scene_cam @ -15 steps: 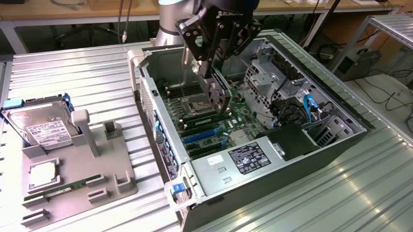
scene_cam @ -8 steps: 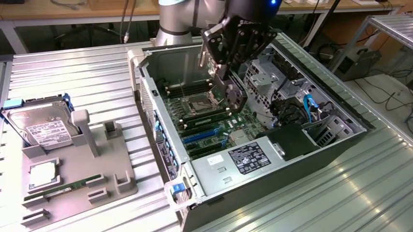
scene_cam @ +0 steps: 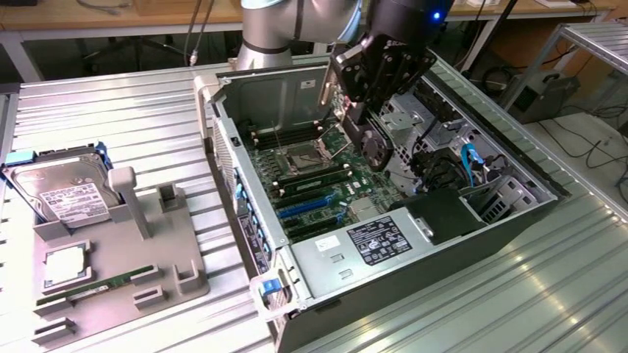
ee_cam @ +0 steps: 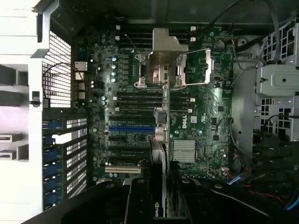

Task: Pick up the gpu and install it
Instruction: 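Pick up the gpu and move the gpu toward the slot, then insert the gpu into the slot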

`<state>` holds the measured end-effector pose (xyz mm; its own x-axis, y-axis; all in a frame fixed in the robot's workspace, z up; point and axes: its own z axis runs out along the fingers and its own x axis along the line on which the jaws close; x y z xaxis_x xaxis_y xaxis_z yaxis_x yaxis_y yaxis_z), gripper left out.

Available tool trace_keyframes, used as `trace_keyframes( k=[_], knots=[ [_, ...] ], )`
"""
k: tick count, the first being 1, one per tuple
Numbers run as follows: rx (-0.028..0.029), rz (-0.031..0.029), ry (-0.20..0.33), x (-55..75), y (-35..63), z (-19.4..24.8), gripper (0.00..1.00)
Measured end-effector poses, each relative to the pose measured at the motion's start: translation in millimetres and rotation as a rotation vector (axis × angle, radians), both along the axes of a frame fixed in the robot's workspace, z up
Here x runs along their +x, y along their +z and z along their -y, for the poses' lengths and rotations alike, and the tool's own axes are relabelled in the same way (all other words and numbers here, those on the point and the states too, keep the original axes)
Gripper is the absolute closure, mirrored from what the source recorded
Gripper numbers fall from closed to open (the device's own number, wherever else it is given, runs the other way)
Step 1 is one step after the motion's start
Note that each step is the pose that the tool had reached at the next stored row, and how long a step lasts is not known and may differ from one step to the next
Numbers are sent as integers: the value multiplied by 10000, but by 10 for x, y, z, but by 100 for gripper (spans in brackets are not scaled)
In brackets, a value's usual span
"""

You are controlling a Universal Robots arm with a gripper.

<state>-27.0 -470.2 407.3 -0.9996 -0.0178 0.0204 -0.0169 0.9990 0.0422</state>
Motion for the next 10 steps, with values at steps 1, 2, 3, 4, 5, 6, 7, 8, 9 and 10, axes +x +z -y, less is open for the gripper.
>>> trace_keyframes(
  k=[1, 2, 3, 4, 5, 6, 7, 8, 9, 10],
  knots=[
    [-2, -3, 1, 36, -16, -1, 74],
    [-3, -11, 0, 59, -26, -1, 74],
    [-4, -31, -1, 69, -26, -1, 74],
    [-3, -41, 0, 71, -26, -1, 74],
    [-4, -42, 0, 71, -26, -1, 74],
    [-2, -41, 0, 71, -27, -1, 74],
    [-2, -41, -1, 71, -27, -1, 74],
    [-2, -41, -1, 71, -27, -1, 74],
    [-1, -41, -1, 71, -27, -1, 74],
    [-1, -41, -1, 71, -27, -1, 74]
  ],
)
